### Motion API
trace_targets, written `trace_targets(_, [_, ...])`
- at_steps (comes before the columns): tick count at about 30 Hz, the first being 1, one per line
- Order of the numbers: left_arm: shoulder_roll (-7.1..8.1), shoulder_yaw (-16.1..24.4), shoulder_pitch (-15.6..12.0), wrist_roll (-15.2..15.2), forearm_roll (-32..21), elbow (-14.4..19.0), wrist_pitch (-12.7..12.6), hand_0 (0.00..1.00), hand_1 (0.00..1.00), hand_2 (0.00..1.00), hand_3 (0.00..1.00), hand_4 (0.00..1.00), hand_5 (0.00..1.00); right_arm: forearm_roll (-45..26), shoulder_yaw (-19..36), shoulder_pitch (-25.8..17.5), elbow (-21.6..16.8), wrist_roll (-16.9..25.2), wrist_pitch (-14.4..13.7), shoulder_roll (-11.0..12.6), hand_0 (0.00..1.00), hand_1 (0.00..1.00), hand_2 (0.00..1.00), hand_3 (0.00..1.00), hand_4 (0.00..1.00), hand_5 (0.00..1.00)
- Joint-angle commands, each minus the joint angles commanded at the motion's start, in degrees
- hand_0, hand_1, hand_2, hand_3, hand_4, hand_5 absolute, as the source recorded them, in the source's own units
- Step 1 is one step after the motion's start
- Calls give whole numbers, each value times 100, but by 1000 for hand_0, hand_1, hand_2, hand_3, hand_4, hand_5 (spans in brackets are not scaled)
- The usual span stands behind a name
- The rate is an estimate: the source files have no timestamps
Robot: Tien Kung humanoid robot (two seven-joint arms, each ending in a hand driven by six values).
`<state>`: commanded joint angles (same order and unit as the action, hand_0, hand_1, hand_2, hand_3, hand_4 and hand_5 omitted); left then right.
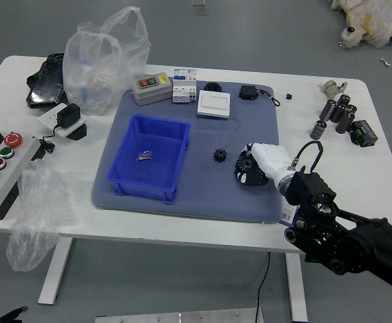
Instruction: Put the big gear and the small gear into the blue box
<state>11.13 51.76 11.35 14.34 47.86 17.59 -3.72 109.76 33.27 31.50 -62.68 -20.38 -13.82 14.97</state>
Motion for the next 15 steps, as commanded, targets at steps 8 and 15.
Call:
trace_targets(8, [1, 15, -12, 12, 15, 3, -1, 653, 594, 584, 737, 744, 613, 57, 51, 144, -236, 17, -19, 83, 560, 472, 464, 590, 549, 38])
trace_targets(15, [-4, 30, -32, 31, 29, 11, -1, 653, 594, 584, 738, 746, 616, -78, -168, 527, -512, 179, -15, 74, 543, 471, 464, 590, 553, 38])
